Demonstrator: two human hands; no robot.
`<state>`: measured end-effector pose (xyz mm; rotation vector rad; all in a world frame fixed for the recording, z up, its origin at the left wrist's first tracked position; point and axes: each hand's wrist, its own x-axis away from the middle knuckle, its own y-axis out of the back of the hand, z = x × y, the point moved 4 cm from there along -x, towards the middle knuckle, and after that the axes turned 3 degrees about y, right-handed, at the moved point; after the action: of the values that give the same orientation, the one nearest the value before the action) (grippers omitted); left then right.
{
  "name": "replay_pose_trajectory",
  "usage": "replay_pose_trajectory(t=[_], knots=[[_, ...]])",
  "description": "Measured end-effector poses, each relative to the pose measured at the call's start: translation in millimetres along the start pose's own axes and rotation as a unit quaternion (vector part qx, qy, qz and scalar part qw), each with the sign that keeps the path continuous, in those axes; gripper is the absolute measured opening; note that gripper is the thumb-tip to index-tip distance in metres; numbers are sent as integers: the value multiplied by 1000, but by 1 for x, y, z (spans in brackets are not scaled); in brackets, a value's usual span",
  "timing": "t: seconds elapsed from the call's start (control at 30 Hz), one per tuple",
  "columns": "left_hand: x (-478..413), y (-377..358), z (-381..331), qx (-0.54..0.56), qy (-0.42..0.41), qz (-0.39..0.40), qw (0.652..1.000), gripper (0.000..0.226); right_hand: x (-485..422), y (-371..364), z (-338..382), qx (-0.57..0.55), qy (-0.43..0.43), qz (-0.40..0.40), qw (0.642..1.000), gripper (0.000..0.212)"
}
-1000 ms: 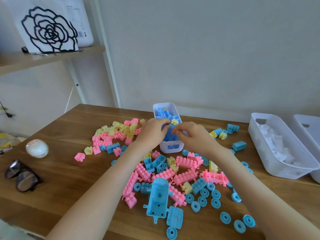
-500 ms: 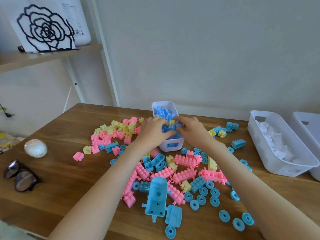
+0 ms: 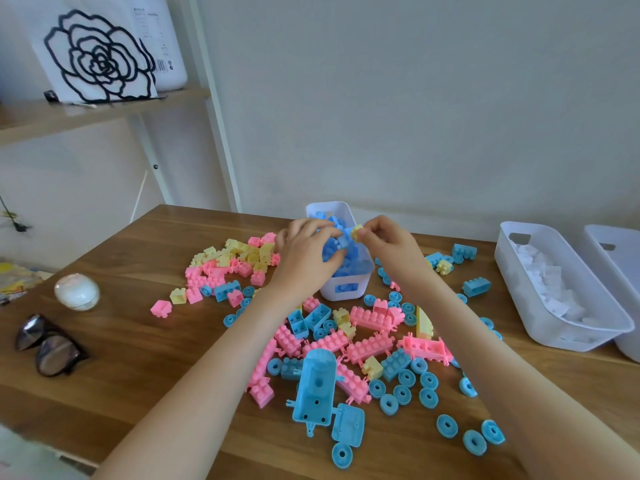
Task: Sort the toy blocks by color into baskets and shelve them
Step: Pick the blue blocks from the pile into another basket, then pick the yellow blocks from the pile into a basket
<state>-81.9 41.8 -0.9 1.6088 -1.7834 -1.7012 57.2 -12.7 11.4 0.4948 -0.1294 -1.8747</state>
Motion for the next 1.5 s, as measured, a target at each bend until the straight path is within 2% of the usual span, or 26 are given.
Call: replay_pose_trajectory(t=[0.1,0.17,0.23,0.3,0.37,0.5,0.63,0.77,0.83,0.9,0.97,1.03,1.1,1.17,1.27,1.37,1.5], knots=[[-1,-3,7,-26,52,55,997,33,10,11,1,-18,-10,-13,1000,13],[0,-8,7,-32,79,115,990,38,20,17,-3,6,8,24,1000,12],[4,-9,1,-17,92,140,986,44,33,23,-10,71,28,80,994,16],[7,-5,-10,-11,90,129,988,45,44,24,-18,175,47,132,975,20],[10,1,-27,-13,73,113,991,44,50,25,-23,275,67,139,949,23],[29,3,-69,28,47,111,992,47,57,38,-12,321,68,76,942,31],[44,-3,-105,49,3,130,990,46,72,73,-12,363,54,24,930,28],[50,-10,-137,38,-39,155,986,43,95,144,-23,411,52,-123,902,27],[53,-17,-158,26,-64,182,981,47,112,184,-31,421,12,-209,882,32],[58,-25,-180,35,-78,200,976,48,132,219,-43,439,-58,-252,860,36],[63,-31,-199,53,-91,203,973,46,145,243,-58,490,-146,-222,830,35],[74,-38,-223,86,-107,205,969,42,158,258,-67,527,-215,-155,807,42],[87,-43,-244,129,-112,203,964,39,164,264,-69,523,-213,-116,817,37],[99,-50,-267,139,-127,186,964,39,170,265,-61,486,-173,-109,850,23],[113,-63,-298,110,-152,163,969,55,185,266,-52,417,-145,-121,889,37],[123,-78,-321,111,-143,177,967,76,195,262,-49,399,-132,-142,896,39],[128,-88,-345,139,-107,187,966,87,202,258,-45,363,-112,-189,905,42]])
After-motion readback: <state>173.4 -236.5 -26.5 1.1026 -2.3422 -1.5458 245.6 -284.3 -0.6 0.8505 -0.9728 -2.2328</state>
